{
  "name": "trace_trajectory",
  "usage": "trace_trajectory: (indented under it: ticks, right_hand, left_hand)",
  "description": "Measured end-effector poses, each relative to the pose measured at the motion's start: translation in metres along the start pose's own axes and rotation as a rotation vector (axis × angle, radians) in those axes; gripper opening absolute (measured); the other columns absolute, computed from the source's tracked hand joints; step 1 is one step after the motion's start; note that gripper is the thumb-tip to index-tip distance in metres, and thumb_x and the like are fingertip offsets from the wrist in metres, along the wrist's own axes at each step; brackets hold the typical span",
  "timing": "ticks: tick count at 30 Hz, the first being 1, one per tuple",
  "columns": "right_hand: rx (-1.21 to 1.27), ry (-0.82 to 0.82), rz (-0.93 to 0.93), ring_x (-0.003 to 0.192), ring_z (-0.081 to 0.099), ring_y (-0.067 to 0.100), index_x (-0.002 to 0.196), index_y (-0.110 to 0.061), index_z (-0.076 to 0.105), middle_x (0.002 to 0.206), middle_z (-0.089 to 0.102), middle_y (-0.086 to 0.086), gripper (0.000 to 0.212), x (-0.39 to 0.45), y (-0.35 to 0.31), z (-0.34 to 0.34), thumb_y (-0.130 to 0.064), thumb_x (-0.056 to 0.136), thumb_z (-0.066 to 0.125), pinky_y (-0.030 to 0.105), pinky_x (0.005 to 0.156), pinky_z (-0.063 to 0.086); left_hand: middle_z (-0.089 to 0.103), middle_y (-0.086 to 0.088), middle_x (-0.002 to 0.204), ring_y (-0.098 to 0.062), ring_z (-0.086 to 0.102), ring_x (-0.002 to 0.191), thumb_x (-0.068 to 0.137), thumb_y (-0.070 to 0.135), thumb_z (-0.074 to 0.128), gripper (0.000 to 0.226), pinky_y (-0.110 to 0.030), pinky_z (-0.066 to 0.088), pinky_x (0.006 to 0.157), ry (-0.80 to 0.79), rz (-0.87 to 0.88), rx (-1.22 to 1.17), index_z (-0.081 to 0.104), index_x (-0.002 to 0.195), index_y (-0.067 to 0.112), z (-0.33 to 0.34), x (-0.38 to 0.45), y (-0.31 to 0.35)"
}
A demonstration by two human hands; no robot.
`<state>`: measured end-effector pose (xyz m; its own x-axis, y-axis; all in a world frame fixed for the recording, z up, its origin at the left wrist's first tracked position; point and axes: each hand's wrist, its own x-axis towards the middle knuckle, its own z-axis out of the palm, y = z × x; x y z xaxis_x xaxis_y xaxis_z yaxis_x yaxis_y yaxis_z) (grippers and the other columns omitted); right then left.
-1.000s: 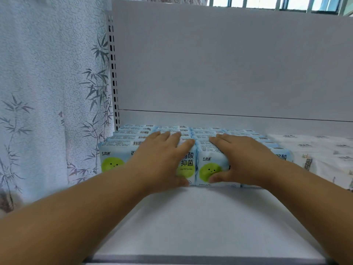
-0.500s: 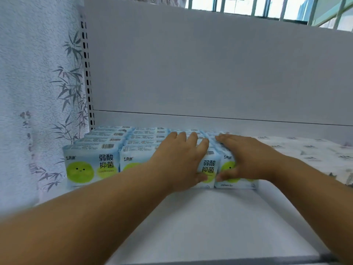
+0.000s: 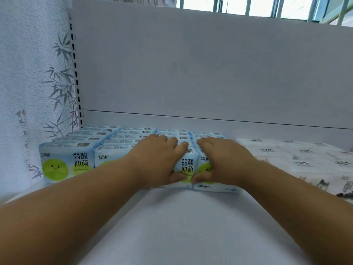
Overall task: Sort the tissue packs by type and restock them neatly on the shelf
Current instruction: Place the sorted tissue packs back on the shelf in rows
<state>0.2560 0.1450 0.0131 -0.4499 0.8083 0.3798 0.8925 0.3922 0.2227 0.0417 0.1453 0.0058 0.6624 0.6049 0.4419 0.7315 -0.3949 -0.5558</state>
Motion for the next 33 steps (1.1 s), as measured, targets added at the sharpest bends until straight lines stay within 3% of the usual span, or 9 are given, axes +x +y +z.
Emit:
trace_trajectory:
  ticks: [3,5,9,12,14,20,25,29,33]
  right_hand:
    - [-0.022,-0.02,-0.019,0.125,0.048,0.018,0.141,-0.026,0.04,0.137,0.051,-0.006,0.105,-0.004,0.001,-0.004,-0.089,0.059,0.057,0.035,0.105,0.038]
    - [0.11,-0.029,0.059,0.137,0.038,0.019,0.152,-0.027,0.028,0.151,0.04,-0.005,0.11,-0.008,0.004,-0.02,-0.091,0.065,0.043,0.038,0.113,0.028]
    - [0.718,0.11,0.385,0.143,0.032,0.02,0.151,-0.024,0.035,0.156,0.035,-0.001,0.085,0.005,0.024,-0.042,-0.076,0.086,0.016,0.039,0.115,0.023]
    - [1.056,0.015,0.64,0.147,0.026,0.026,0.153,-0.024,0.031,0.161,0.026,0.001,0.088,0.03,0.053,-0.027,-0.08,0.086,0.024,0.049,0.119,0.019]
    - [1.216,0.019,0.714,0.146,0.029,0.028,0.152,-0.016,0.032,0.16,0.029,0.004,0.099,0.044,0.067,-0.016,-0.084,0.08,0.033,0.052,0.119,0.022]
    - [1.386,0.081,0.848,0.14,0.036,0.04,0.132,-0.003,0.052,0.148,0.044,0.023,0.068,0.062,0.063,-0.006,-0.06,0.099,0.035,0.053,0.117,0.028]
    - [1.393,0.136,0.913,0.125,0.051,0.037,0.134,0.002,0.048,0.125,0.056,0.019,0.071,0.055,0.065,-0.007,-0.059,0.098,0.039,0.044,0.102,0.043]
    - [1.419,0.083,0.948,0.136,0.041,0.039,0.143,0.008,0.036,0.145,0.042,0.029,0.081,0.048,0.068,-0.007,-0.06,0.099,0.035,0.045,0.105,0.039]
    - [1.448,-0.002,0.916,0.139,0.038,0.038,0.146,0.012,0.028,0.153,0.032,0.028,0.087,0.05,0.058,-0.008,-0.062,0.099,0.031,0.044,0.103,0.038]
  left_hand:
    - [0.057,-0.005,0.129,-0.026,0.059,0.108,0.085,0.079,0.029,0.089,-0.041,0.048,0.092,0.004,0.009,-0.009,0.035,0.147,0.017,0.0,-0.005,-0.002]
    - [0.058,-0.006,0.132,-0.026,0.06,0.112,0.084,0.081,0.025,0.09,-0.041,0.046,0.098,0.072,-0.027,-0.05,0.041,0.145,0.018,-0.012,-0.014,-0.007]
    - [0.053,-0.001,0.141,-0.023,0.053,0.122,0.092,0.072,0.027,0.071,-0.041,0.039,0.101,0.201,-0.464,-0.36,0.042,0.144,0.027,-0.035,-0.051,-0.058]
    - [0.053,-0.007,0.141,-0.028,0.051,0.126,0.103,0.051,0.033,0.049,-0.04,0.036,0.102,0.213,-0.862,-0.867,0.05,0.138,0.022,-0.026,-0.074,-0.121]
    - [0.056,-0.009,0.139,-0.026,0.053,0.126,0.105,0.043,0.032,0.041,-0.036,0.035,0.107,0.257,-0.982,-1.278,0.058,0.126,0.02,-0.012,-0.084,-0.156]
    - [0.052,-0.008,0.145,-0.02,0.048,0.132,0.102,0.05,0.036,0.058,-0.033,0.03,0.113,0.182,-1.074,-1.431,0.049,0.141,0.01,0.02,-0.102,-0.196]
    - [0.044,-0.008,0.15,-0.023,0.042,0.137,0.099,0.059,0.034,0.066,-0.037,0.034,0.107,0.122,-1.186,-1.605,0.044,0.145,0.012,0.035,-0.113,-0.198]
    - [0.051,-0.012,0.138,-0.029,0.054,0.114,0.096,0.064,0.036,0.072,-0.04,0.044,0.093,0.058,-1.237,-1.83,0.045,0.143,0.011,0.039,-0.114,-0.191]
    - [0.048,-0.02,0.144,-0.03,0.061,0.095,0.099,0.059,0.035,0.072,-0.041,0.047,0.088,0.063,-1.255,-1.927,0.042,0.146,0.005,0.041,-0.106,-0.188]
